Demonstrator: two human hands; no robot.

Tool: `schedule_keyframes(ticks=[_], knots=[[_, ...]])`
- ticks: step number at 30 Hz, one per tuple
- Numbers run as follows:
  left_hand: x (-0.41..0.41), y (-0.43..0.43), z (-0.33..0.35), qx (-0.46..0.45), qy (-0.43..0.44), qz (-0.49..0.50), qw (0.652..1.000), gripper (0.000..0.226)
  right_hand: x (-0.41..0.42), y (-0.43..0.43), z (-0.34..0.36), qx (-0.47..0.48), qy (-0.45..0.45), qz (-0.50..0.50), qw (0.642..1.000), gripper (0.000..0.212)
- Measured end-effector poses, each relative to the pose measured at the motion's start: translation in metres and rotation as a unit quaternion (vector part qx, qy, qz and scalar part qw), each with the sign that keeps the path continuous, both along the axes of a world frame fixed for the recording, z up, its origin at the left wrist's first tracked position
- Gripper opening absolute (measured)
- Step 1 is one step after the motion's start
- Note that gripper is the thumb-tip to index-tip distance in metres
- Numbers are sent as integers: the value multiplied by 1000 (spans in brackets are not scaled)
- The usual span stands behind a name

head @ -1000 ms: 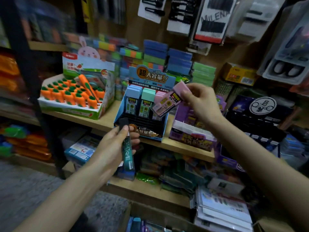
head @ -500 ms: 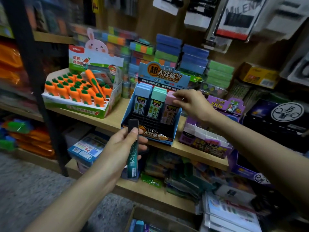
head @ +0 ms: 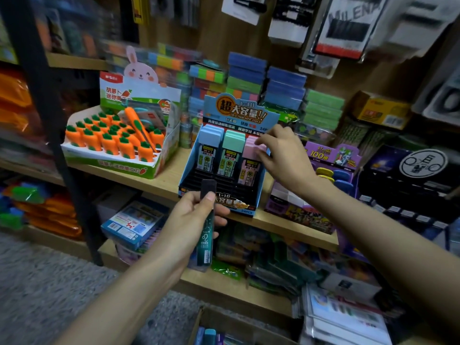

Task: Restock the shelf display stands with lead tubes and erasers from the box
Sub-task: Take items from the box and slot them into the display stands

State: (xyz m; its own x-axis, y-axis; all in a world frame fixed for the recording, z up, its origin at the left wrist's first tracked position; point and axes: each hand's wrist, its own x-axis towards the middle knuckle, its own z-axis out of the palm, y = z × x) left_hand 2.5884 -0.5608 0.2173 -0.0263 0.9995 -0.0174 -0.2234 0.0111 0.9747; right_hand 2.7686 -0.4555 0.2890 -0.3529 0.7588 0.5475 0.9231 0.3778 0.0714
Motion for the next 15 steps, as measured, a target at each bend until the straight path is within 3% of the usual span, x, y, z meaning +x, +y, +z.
schedule_keyframes(ticks=[2,4,6,12,15], knots=[[10,-1,0,9,13,-11,1000,8,-1,-27,-2,-70,137,44,987,26],[24,-3,-1,12,27,-28,999,8,-5,-58,-6,-205,296,113,926,21],[40,-7,-3,16,49,-60,997,7,-3,-87,-15,-274,392,154,865,12],[97,-27,-3,65,75,-131,986,7,42,-133,-34,-247,497,98,826,12],[128,-31,-2,96,99,-140,981,4,73,-143,-36,-198,488,68,847,9]])
